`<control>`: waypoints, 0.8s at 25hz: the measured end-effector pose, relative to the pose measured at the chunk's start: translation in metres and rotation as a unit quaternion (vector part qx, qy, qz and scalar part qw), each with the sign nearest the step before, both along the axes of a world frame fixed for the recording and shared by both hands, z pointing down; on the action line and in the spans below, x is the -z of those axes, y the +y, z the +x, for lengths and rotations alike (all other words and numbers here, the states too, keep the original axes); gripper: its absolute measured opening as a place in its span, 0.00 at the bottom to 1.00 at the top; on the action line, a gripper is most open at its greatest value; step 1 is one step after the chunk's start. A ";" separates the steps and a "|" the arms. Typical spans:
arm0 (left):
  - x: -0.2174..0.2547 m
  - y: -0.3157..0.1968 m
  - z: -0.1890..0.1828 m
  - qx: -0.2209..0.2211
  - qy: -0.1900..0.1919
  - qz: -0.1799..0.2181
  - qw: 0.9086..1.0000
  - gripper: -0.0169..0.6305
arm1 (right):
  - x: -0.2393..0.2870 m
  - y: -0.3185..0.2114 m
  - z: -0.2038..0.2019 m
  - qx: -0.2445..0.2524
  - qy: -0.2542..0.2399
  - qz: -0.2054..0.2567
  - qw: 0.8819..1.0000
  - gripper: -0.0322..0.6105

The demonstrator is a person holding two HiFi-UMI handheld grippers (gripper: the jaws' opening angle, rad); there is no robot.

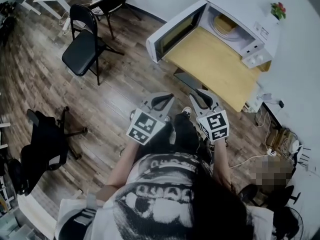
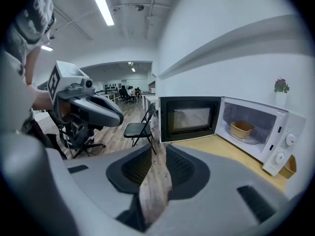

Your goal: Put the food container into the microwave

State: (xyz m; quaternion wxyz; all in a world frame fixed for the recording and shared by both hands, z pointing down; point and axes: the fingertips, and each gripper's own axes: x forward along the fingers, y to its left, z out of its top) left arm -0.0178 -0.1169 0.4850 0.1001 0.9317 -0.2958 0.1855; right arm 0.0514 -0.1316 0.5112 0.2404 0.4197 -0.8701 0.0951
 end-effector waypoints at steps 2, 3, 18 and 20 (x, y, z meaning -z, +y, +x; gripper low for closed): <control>0.003 0.000 0.004 -0.005 0.003 0.004 1.000 0.03 | 0.003 0.004 0.001 -0.002 -0.001 0.003 1.000 0.20; 0.004 0.000 0.007 -0.007 0.004 0.006 1.000 0.03 | 0.005 0.006 0.002 -0.002 -0.002 0.005 1.000 0.20; 0.014 0.028 0.055 -0.018 0.001 0.013 1.000 0.03 | 0.023 0.055 0.052 -0.027 -0.017 0.023 0.999 0.18; 0.013 0.041 0.067 -0.027 -0.006 0.012 1.000 0.03 | 0.024 0.065 0.066 -0.037 -0.018 0.027 0.999 0.18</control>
